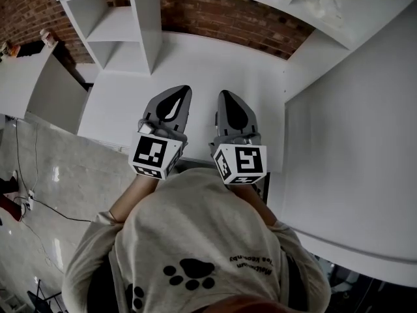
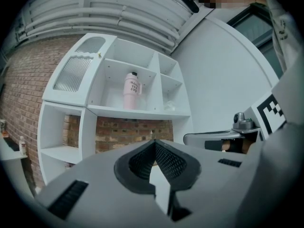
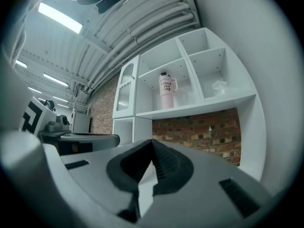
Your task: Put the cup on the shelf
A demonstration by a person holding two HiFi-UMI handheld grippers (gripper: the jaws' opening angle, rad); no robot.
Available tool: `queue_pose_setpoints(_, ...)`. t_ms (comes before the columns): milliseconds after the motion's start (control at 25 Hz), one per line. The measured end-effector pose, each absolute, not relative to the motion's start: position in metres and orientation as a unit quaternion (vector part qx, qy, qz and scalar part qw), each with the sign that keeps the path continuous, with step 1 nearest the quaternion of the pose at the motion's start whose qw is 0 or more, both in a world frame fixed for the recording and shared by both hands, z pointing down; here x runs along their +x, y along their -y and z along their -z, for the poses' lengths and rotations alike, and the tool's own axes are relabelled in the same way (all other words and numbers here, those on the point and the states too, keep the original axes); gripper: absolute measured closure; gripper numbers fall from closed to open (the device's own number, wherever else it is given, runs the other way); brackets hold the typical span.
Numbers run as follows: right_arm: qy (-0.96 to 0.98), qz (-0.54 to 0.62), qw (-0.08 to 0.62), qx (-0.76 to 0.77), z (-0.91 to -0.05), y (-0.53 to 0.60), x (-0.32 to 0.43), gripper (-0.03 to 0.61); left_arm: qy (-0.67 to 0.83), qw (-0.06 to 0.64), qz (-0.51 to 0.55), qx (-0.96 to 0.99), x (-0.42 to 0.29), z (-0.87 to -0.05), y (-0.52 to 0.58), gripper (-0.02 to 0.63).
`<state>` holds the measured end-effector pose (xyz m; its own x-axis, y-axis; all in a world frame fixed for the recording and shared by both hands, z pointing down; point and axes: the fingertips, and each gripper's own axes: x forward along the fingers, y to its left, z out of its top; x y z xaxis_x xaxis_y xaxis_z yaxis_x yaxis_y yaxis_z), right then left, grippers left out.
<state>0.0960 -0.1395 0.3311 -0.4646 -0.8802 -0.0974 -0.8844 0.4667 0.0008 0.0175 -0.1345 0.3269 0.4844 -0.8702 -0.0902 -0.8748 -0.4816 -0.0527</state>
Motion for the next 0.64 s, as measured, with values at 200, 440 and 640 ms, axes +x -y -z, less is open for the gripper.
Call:
queue_pose_setpoints(200,-0.858,-0.023,0.044,-0.51,-0.33,0.1407,0.0909,0.569,-0.504,0.036,-0.02,-0.862,0.0152,-0.331,0.1333,0.606)
queue_pose_setpoints(440,-0.861,-0.015,0.045,-0.507,-0.3292,0.142,0.09,0.569,-0.501,0.039,-0.023,-0.864,0.0177,-0.3264,0.1363,0.606)
queue_pose_setpoints(640,-0.86,-0.015,0.047,-0.508,-0.3291,0.1461,0.0948,0.569,-0.496,0.039,-0.028,-0.867,0.0234,-0.3259,0.138,0.606)
